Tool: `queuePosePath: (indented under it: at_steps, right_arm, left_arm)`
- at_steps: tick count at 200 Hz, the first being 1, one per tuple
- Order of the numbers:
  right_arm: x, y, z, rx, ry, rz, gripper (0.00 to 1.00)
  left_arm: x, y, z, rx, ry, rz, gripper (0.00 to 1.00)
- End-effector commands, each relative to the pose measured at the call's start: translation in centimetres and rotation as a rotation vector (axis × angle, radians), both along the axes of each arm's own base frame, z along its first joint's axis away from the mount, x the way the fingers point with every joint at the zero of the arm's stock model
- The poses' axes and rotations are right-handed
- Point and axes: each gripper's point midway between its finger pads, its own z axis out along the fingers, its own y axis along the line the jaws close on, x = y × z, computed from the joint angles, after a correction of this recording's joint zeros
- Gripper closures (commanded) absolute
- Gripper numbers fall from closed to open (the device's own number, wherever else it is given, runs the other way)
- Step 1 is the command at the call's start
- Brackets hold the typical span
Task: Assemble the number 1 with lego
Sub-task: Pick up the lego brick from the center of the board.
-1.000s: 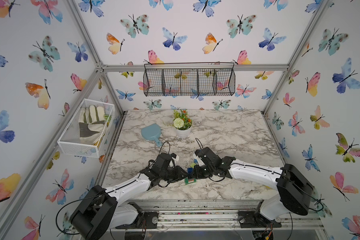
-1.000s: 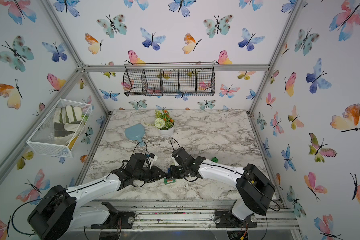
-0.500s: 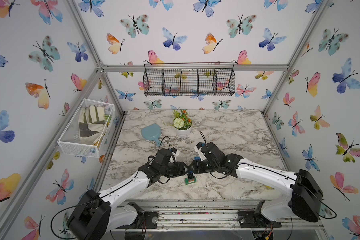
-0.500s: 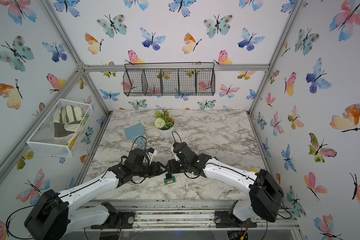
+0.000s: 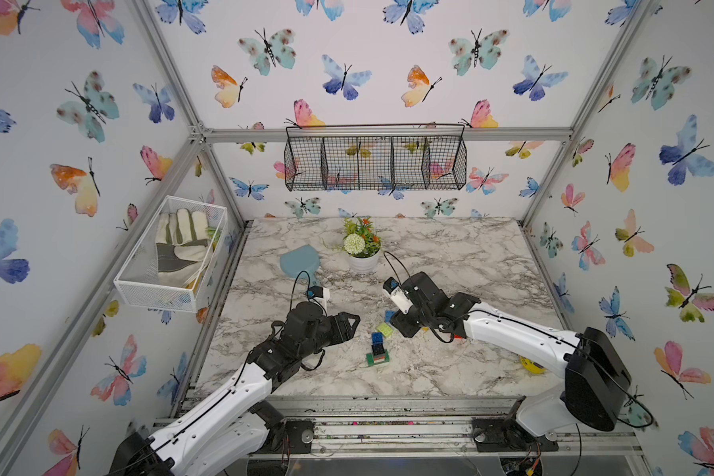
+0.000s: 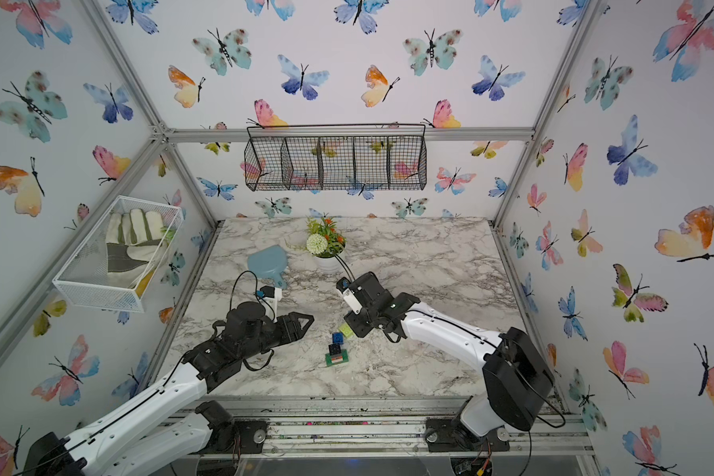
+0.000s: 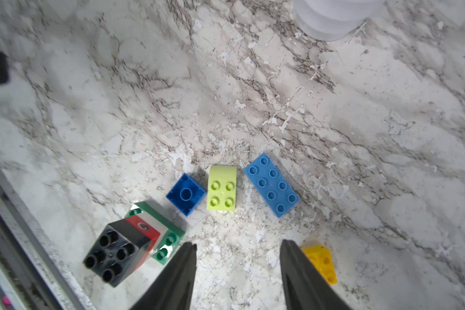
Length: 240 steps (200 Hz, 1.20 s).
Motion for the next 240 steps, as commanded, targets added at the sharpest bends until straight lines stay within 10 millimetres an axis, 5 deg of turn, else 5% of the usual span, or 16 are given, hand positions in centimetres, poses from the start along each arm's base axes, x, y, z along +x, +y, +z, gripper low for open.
queuePosePath:
  at_steps: [1,122,172,240]
  right_arm:
    - [-0.2,0.0,-1.7,-0.107,0.021,0.117,0.43]
    - [0.3,2.4,-9.1,-0.163,0.224,0.059,0.36]
    - [0.7,2.4,-10.0,-0.188,0.234,0.043,0.44]
    - [0.6,1.7,-8.7,-0.175,0.205,0.019,0.50]
  left_arm:
    - [0.3,2.2,-0.8,0.019,0.004,0.118,0.36]
    - [0.2,3.7,-0.9,0.011,0.014,0.195,0.34]
    - [0.3,3.9,-0.7,0.011,0.015,0.207,0.34]
    - [0.2,4.2,-0.9,0.001,0.022,0.226,0.35]
